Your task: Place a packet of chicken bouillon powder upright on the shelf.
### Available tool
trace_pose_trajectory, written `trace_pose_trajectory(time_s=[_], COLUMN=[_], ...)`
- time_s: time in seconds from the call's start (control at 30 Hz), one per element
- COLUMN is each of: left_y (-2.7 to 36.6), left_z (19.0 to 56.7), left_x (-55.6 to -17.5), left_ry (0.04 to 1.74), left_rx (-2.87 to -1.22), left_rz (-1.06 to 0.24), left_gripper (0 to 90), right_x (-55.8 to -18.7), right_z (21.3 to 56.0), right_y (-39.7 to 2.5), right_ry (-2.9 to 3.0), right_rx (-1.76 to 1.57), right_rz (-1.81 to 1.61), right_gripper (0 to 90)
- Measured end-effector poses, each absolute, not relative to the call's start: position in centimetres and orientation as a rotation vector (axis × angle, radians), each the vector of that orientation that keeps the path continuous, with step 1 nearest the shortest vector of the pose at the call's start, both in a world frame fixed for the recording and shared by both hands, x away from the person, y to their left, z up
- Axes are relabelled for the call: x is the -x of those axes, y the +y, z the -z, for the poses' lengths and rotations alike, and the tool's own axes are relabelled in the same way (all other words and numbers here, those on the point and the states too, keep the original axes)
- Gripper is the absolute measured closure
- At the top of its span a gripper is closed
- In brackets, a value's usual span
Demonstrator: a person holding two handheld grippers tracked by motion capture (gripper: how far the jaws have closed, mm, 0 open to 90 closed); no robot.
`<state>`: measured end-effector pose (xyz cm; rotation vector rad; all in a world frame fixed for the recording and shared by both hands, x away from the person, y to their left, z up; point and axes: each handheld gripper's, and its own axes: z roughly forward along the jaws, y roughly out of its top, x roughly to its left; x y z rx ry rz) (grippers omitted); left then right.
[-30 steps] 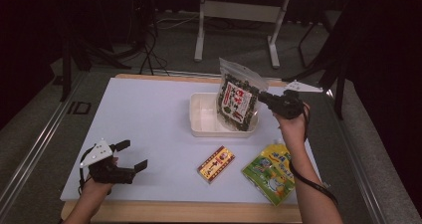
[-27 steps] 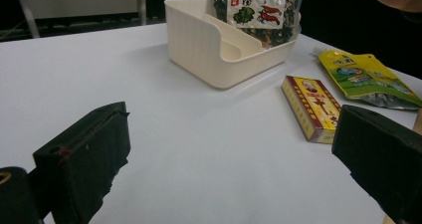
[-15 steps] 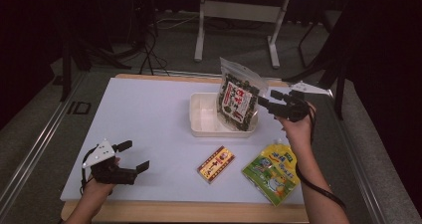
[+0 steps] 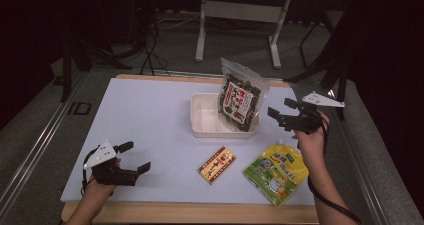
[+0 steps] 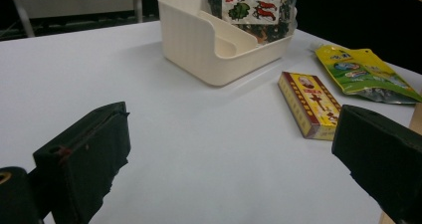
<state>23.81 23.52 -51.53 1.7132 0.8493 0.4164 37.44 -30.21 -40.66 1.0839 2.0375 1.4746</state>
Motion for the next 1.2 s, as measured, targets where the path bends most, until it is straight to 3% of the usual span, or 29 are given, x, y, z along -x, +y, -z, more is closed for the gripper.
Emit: trace_pose_trajectory(time_s=[0.4,0.93,1.2], left_y=[23.1,22.8,22.7], left_z=[51.4,51.6,51.6], left_x=[-23.6,-23.5,-23.5], left_ry=[0.827,0.801,0.797], left_rx=[-1.712,-1.727,-1.728], left_rz=[-0.412,-0.408,-0.403], left_gripper=[2.0,2.1,2.0], right_x=[-34.7,-30.8,-29.3], right_z=[40.9,42.0,42.7], right_y=[-30.9,-33.8,-35.0], right_ry=[2.075,2.152,2.154], right_rx=[-0.996,-1.052,-1.072], right_rz=[-1.418,-1.355,-1.289], right_gripper=[18.6,9.3,16.3])
